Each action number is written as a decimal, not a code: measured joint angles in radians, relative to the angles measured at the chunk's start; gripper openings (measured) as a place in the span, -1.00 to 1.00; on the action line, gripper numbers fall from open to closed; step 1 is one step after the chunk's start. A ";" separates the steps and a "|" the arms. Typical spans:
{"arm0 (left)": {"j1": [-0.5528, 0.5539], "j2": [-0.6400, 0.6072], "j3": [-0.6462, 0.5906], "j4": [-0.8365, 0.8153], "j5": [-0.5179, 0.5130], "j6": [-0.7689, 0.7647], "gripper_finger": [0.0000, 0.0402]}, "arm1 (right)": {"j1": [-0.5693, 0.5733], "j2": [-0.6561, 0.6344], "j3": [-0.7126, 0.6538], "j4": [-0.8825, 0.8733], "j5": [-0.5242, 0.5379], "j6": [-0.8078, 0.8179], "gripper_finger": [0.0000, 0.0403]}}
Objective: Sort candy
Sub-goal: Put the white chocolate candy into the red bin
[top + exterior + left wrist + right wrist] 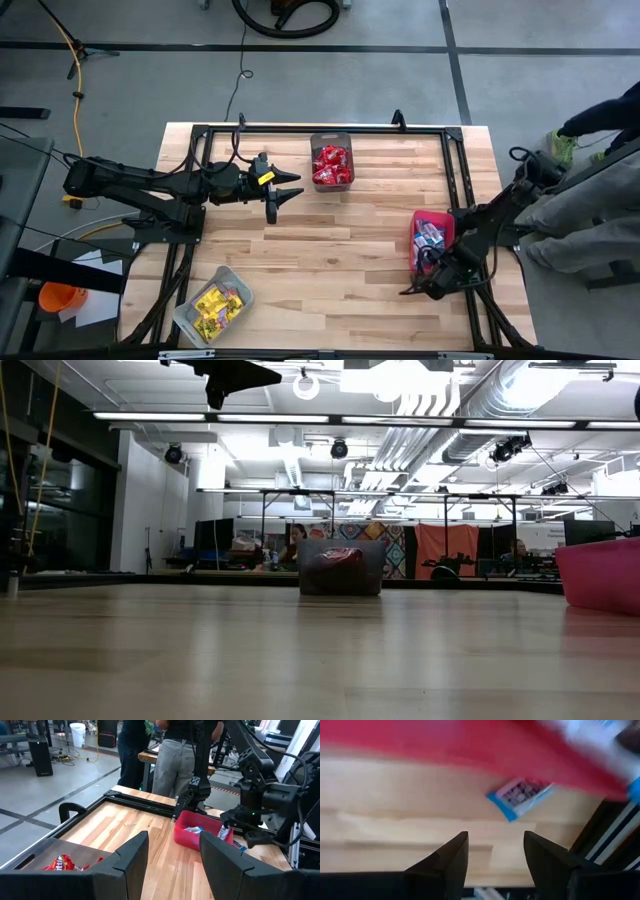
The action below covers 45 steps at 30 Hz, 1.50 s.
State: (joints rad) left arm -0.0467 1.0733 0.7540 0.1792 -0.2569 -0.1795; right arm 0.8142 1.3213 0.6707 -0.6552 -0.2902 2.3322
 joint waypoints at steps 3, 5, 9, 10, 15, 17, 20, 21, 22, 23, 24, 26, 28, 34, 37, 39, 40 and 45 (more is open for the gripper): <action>0.000 0.000 0.000 -0.001 0.000 0.000 -0.18 | -0.003 0.012 -0.001 -0.029 0.001 0.001 -0.08; 0.000 0.000 0.000 -0.001 0.000 0.000 -0.18 | -0.003 0.028 -0.001 -0.032 -0.003 0.001 -0.08; 0.000 0.000 0.000 -0.001 0.000 0.000 -0.18 | -0.001 0.080 -0.001 0.002 -0.007 0.001 -0.08; 0.000 0.000 0.000 -0.002 0.000 0.000 -0.18 | 0.000 0.096 -0.001 0.006 -0.005 0.001 -0.08; 0.000 0.000 0.000 -0.002 0.000 0.000 -0.18 | 0.000 0.157 -0.001 0.010 -0.008 0.001 -0.08; 0.000 0.000 0.000 -0.002 0.000 -0.001 -0.18 | 0.000 0.172 0.001 0.013 -0.010 -0.002 -0.08; 0.000 0.000 0.000 -0.002 0.000 -0.002 -0.18 | 0.000 0.189 0.004 0.016 -0.014 -0.011 -0.08; 0.000 0.000 0.000 -0.002 0.000 -0.002 -0.18 | 0.000 0.193 0.004 0.016 -0.013 -0.017 -0.09; 0.000 0.000 0.000 -0.002 0.000 -0.002 -0.18 | 0.002 0.196 0.004 0.016 -0.011 -0.026 -0.11; 0.000 0.000 0.000 -0.002 0.000 -0.002 -0.18 | 0.004 0.199 0.004 0.016 -0.008 -0.035 -0.14; 0.000 0.000 0.000 -0.002 0.000 -0.002 -0.18 | 0.007 0.200 0.004 0.016 -0.004 -0.040 -0.19; 0.000 0.000 0.000 -0.002 0.000 -0.002 -0.18 | 0.015 0.201 0.004 0.018 0.005 -0.043 -0.36; 0.000 0.000 0.000 -0.002 -0.001 -0.002 -0.18 | 0.024 0.202 0.010 0.021 0.018 -0.036 -0.61; 0.000 0.000 0.000 -0.002 -0.002 -0.001 -0.18 | 0.045 0.209 0.070 -0.002 0.017 -0.068 -0.87; 0.000 0.000 0.000 -0.002 -0.002 -0.001 -0.18 | 0.058 0.197 0.141 0.010 -0.030 -0.151 -0.94; 0.000 0.000 0.000 -0.002 -0.002 -0.001 -0.18 | 0.068 0.186 0.192 0.008 -0.078 -0.232 -0.96; 0.000 0.000 0.000 -0.002 -0.002 -0.001 -0.18 | 0.070 0.179 0.219 0.015 -0.118 -0.275 -0.95; 0.000 0.000 0.000 -0.002 -0.002 0.000 -0.18 | 0.079 0.127 0.343 0.127 -0.168 -0.553 -0.92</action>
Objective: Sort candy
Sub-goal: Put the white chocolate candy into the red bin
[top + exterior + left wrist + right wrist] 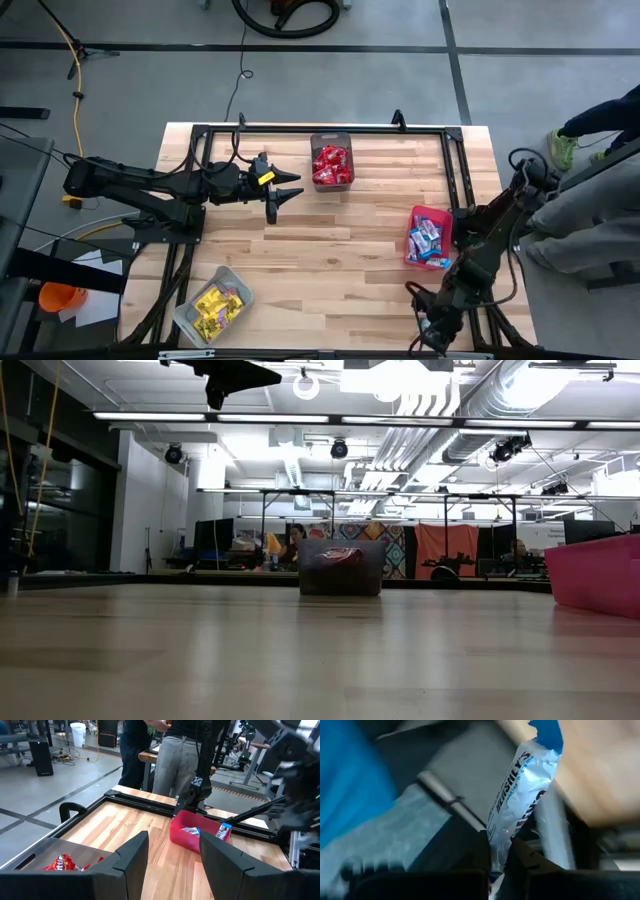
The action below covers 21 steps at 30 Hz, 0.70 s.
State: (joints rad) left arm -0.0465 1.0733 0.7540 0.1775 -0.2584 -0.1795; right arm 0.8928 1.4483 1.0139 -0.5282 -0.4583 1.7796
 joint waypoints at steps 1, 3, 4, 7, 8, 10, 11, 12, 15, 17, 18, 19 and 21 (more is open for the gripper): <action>0.000 0.000 0.000 0.000 0.000 0.001 -0.18 | -0.006 -0.007 0.022 0.025 0.030 -0.071 -0.92; 0.000 0.000 0.000 0.000 0.000 0.001 -0.18 | -0.028 -0.014 0.061 0.060 0.111 -0.227 -0.92; 0.000 0.000 0.000 0.000 0.000 0.001 -0.18 | -0.044 -0.014 0.077 0.065 0.152 -0.309 -0.92; 0.000 0.000 0.000 0.000 0.000 -0.001 -0.18 | -0.119 -0.014 0.114 0.064 0.253 -0.539 -0.92; 0.000 0.000 0.000 0.000 0.000 -0.002 -0.18 | -0.154 -0.014 0.121 0.066 0.283 -0.602 -0.92; 0.000 0.000 0.000 0.000 0.000 -0.010 -0.18 | -0.231 -0.014 0.132 0.059 0.334 -0.730 -0.92; 0.000 0.000 0.000 0.001 0.000 -0.018 -0.18 | -0.272 -0.015 0.140 0.056 0.348 -0.790 -0.92; 0.000 0.000 0.000 0.002 0.001 -0.026 -0.18 | -0.310 -0.018 0.150 0.053 0.357 -0.845 -0.92; 0.000 0.000 0.000 0.008 0.001 -0.037 -0.18 | -0.405 -0.053 0.169 0.038 0.381 -0.971 -0.92; 0.000 0.000 0.000 0.008 0.001 -0.043 -0.18 | -0.445 -0.098 0.171 0.036 0.420 -1.035 -0.92; 0.000 0.000 0.000 0.008 0.002 -0.051 -0.18 | -0.457 -0.127 0.171 0.030 0.445 -1.063 -0.92; 0.000 0.000 0.000 0.009 0.002 -0.059 -0.18 | -0.462 -0.159 0.171 0.017 0.484 -1.085 -0.92; 0.000 0.000 0.000 0.013 0.002 -0.074 -0.18 | -0.457 -0.230 0.173 -0.034 0.575 -1.110 -0.92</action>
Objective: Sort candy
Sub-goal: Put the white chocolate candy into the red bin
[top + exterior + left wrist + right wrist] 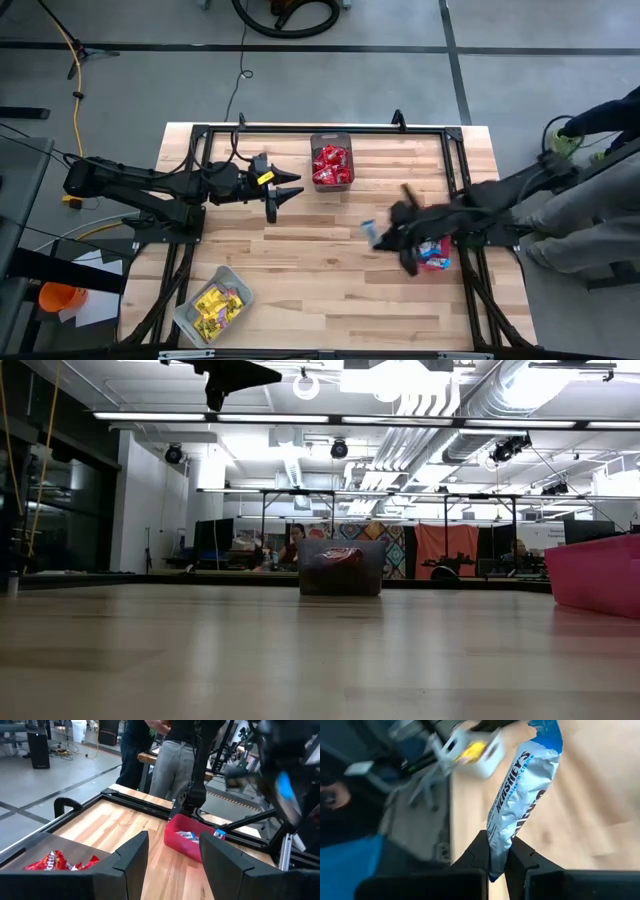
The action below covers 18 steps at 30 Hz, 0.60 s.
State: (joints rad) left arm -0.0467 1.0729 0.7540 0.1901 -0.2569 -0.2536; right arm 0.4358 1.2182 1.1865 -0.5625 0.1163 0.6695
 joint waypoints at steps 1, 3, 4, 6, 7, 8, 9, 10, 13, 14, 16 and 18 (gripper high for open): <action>0.000 0.000 0.000 0.004 0.000 -0.005 -0.18 | 0.011 -0.037 0.000 -0.036 0.053 -0.004 -0.92; 0.000 0.000 0.000 0.018 0.000 -0.006 -0.18 | 0.045 -0.108 0.000 -0.116 0.180 0.005 -0.92; 0.000 0.000 0.000 0.025 0.000 -0.006 -0.18 | 0.065 -0.144 -0.006 -0.139 0.242 0.013 -0.92; 0.000 0.000 0.000 0.033 0.000 -0.006 -0.18 | 0.105 -0.210 -0.033 -0.173 0.350 0.038 -0.92; 0.000 0.000 0.000 0.040 -0.001 -0.006 -0.18 | 0.123 -0.239 -0.054 -0.179 0.395 0.053 -0.92; 0.000 0.000 0.000 0.047 -0.003 -0.005 -0.18 | 0.138 -0.266 -0.077 -0.180 0.431 0.064 -0.92; 0.000 0.000 0.000 0.050 -0.009 -0.005 -0.18 | 0.150 -0.292 -0.104 -0.180 0.464 0.080 -0.92; 0.000 0.000 0.000 0.049 -0.014 -0.005 -0.18 | 0.160 -0.316 -0.132 -0.182 0.492 0.100 -0.92; 0.000 0.000 0.000 0.049 -0.018 -0.005 -0.18 | 0.177 -0.378 -0.225 -0.181 0.522 0.177 -0.92; 0.000 0.000 0.000 0.048 -0.018 -0.005 -0.18 | 0.181 -0.393 -0.254 -0.180 0.520 0.203 -0.92; 0.000 0.000 0.000 0.048 -0.019 -0.003 -0.18 | 0.186 -0.422 -0.300 -0.178 0.517 0.239 -0.92; 0.000 0.000 0.000 0.048 -0.025 0.014 -0.18 | 0.189 -0.450 -0.324 -0.175 0.515 0.250 -0.92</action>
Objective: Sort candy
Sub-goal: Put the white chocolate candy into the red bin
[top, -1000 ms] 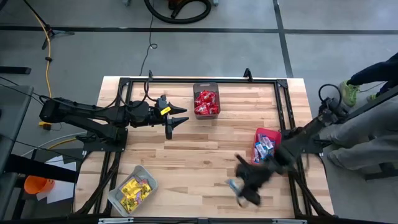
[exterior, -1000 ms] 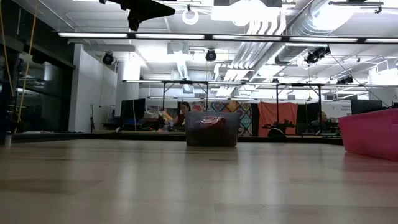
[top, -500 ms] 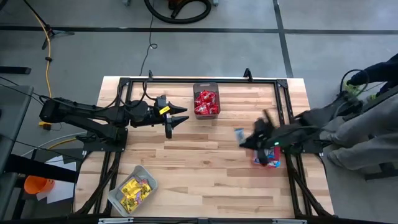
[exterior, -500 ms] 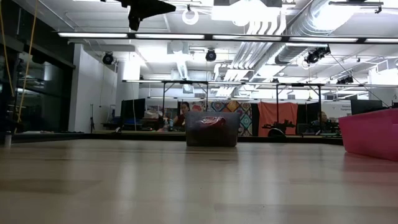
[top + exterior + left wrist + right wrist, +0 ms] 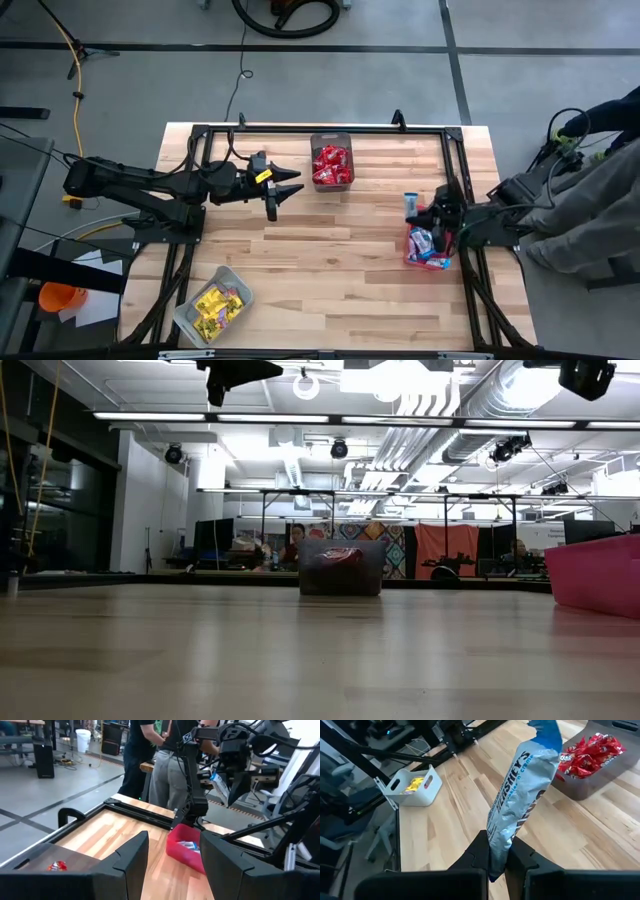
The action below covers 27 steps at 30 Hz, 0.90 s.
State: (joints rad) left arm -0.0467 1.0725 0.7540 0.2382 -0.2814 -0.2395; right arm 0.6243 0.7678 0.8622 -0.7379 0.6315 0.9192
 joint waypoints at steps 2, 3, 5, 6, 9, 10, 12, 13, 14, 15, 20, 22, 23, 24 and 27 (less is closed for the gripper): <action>0.000 0.000 0.000 0.000 -0.003 0.015 -0.18 | 0.000 -0.022 -0.007 0.009 0.000 -0.001 -0.92; 0.000 0.000 0.000 0.000 -0.008 0.016 -0.18 | 0.000 -0.033 -0.007 0.010 0.001 -0.002 -0.92; 0.000 0.000 0.000 0.000 -0.021 0.016 -0.18 | 0.000 -0.049 -0.001 0.010 0.004 -0.004 -0.92; 0.000 0.000 0.000 0.000 -0.023 0.016 -0.18 | 0.000 -0.054 0.003 0.012 0.005 -0.011 -0.92; 0.000 0.000 0.000 -0.001 -0.025 0.016 -0.18 | 0.000 -0.067 0.007 0.010 0.003 -0.016 -0.92; 0.000 0.000 0.000 -0.001 -0.025 0.016 -0.18 | -0.001 -0.070 0.008 -0.005 -0.009 0.013 -0.92; 0.000 0.000 0.000 0.000 -0.025 0.016 -0.18 | -0.003 -0.072 0.008 -0.074 -0.068 0.119 -0.92; 0.000 0.000 0.000 -0.001 -0.025 0.016 -0.18 | -0.004 -0.072 0.008 -0.121 -0.106 0.186 -0.92; 0.000 0.000 0.000 -0.001 -0.025 0.016 -0.18 | -0.004 -0.069 0.008 -0.173 -0.153 0.265 -0.92; 0.000 0.000 0.000 0.000 -0.025 0.016 -0.18 | -0.004 -0.067 0.008 -0.225 -0.207 0.352 -0.92; 0.008 0.000 0.000 -0.001 -0.026 0.024 -0.18 | -0.004 -0.032 0.007 -0.456 -0.481 0.693 -0.92; 0.015 0.000 0.000 -0.001 -0.026 0.017 -0.18 | -0.004 -0.009 0.006 -0.519 -0.514 0.780 -0.92; 0.018 0.000 0.000 0.000 -0.026 0.017 -0.18 | -0.004 0.002 0.006 -0.537 -0.515 0.815 -0.92; 0.021 0.000 0.000 -0.001 -0.026 0.016 -0.18 | -0.004 0.012 0.006 -0.549 -0.515 0.846 -0.92; 0.023 0.000 0.000 -0.001 -0.026 0.017 -0.18 | -0.004 0.051 0.006 -0.573 -0.513 0.928 -0.92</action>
State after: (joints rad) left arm -0.0242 1.0725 0.7540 0.2375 -0.3077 -0.2230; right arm 0.6201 0.8188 0.8680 -1.3113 0.1184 1.8471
